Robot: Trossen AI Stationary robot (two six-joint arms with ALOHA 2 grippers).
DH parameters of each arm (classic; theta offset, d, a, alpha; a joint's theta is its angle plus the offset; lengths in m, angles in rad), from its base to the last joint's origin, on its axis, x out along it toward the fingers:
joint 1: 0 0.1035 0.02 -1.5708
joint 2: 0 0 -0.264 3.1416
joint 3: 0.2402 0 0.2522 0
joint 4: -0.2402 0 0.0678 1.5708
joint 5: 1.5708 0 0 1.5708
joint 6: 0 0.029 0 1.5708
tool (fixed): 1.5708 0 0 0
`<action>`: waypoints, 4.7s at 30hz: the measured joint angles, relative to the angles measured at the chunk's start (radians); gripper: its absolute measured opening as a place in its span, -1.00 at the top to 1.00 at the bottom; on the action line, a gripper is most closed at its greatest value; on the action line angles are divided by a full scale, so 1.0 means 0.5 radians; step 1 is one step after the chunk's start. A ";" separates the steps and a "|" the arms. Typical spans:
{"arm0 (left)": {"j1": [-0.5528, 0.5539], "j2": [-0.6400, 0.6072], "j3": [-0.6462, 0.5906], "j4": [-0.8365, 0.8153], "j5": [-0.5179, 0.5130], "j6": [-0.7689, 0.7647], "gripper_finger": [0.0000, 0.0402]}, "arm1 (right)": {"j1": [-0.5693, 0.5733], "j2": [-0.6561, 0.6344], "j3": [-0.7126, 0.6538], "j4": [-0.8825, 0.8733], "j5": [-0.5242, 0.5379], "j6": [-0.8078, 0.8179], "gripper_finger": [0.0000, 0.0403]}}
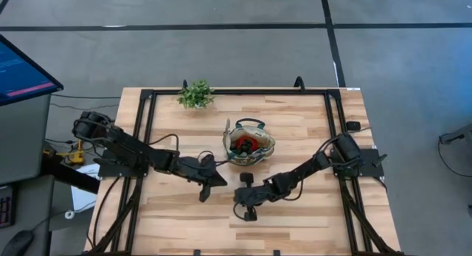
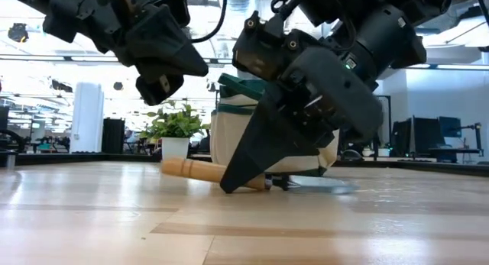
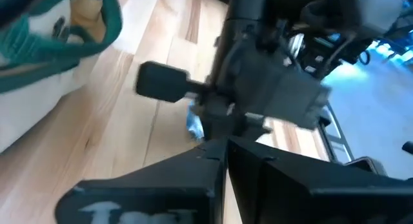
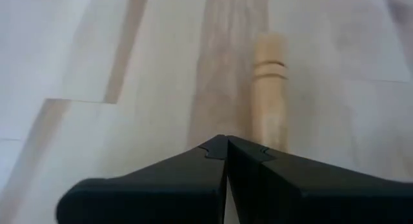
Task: Pick & Place Garden tools in Gardening bag
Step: Put the trowel into the gardening bag
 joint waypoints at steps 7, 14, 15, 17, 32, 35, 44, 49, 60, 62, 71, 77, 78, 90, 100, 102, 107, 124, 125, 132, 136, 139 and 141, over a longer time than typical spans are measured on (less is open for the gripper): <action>-0.007 0.018 0.004 -0.007 -0.012 -0.003 0.99 | -0.030 -0.084 -0.009 -0.205 0.181 -0.100 1.00; -0.007 0.019 0.004 -0.008 -0.015 -0.004 0.99 | -0.071 -0.126 -0.010 -0.228 0.072 -0.121 1.00; -0.007 0.019 0.004 -0.007 -0.015 -0.002 0.99 | -0.065 -0.126 -0.009 -0.208 0.055 -0.121 1.00; -0.007 0.020 0.004 -0.008 -0.015 0.007 0.99 | -0.046 -0.127 -0.008 -0.196 0.049 -0.124 1.00; -0.003 0.022 0.004 -0.007 -0.015 0.011 0.99 | 0.110 -0.394 -0.002 -0.694 0.031 0.095 1.00; -0.003 0.022 0.004 -0.007 -0.015 0.011 0.99 | 0.110 -0.359 -0.002 -0.679 -0.029 0.117 1.00; -0.003 0.022 0.005 -0.002 -0.014 0.011 0.99 | 0.103 -0.304 -0.009 -0.760 -0.045 0.179 1.00; -0.003 0.022 0.005 -0.001 -0.015 0.011 0.99 | 0.097 -0.300 -0.006 -0.865 0.008 0.232 1.00; -0.003 0.022 0.005 0.000 -0.015 0.010 0.99 | 0.089 -0.300 -0.004 -0.977 0.176 0.250 1.00; -0.003 0.022 0.005 0.000 -0.015 0.010 0.99 | 0.089 -0.300 -0.003 -0.994 0.191 0.254 1.00; -0.003 0.022 0.005 0.000 -0.014 0.010 0.99 | 0.089 -0.303 -0.002 -1.031 0.192 0.253 1.00; -0.003 0.022 0.005 0.000 -0.014 0.010 0.99 | 0.108 -0.318 0.000 -1.074 0.157 0.234 1.00; -0.003 0.022 0.005 0.000 -0.015 0.010 0.99 | 0.118 -0.327 -0.003 -1.086 0.150 0.231 1.00; -0.004 0.022 0.005 0.000 -0.067 0.010 0.99 | 0.203 -0.509 -0.003 -1.080 0.097 0.231 1.00; -0.005 0.022 0.005 0.002 -0.068 0.010 0.99 | 0.197 -0.503 -0.003 -1.175 0.096 0.265 1.00; -0.005 0.022 0.005 0.003 -0.067 0.010 0.99 | 0.197 -0.503 -0.003 -1.197 0.096 0.268 1.00; -0.005 0.022 0.005 0.010 -0.068 0.010 0.99 | 0.194 -0.501 -0.003 -1.159 0.199 0.296 1.00; -0.005 0.022 0.005 -0.002 -0.048 0.011 0.99 | -0.075 -0.501 -0.003 -1.014 0.241 1.144 0.60; -0.005 0.022 0.005 -0.004 -0.039 0.012 0.99 | -0.082 -0.501 -0.003 -1.015 0.222 1.173 0.54; -0.005 0.022 -0.003 -0.008 -0.002 0.015 0.99 | -0.108 -0.459 0.001 -0.989 0.165 1.350 0.10; -0.005 0.022 -0.054 -0.013 -0.003 0.017 0.99 | -0.107 -0.368 0.002 -1.009 0.163 1.366 -0.08; -0.005 0.022 -0.087 -0.008 -0.003 0.015 0.99 | -0.106 -0.324 -0.008 -1.043 0.171 1.363 -0.12; -0.005 0.023 -0.100 -0.010 -0.004 0.014 0.99 | -0.106 -0.300 0.005 -0.978 0.171 1.355 -0.12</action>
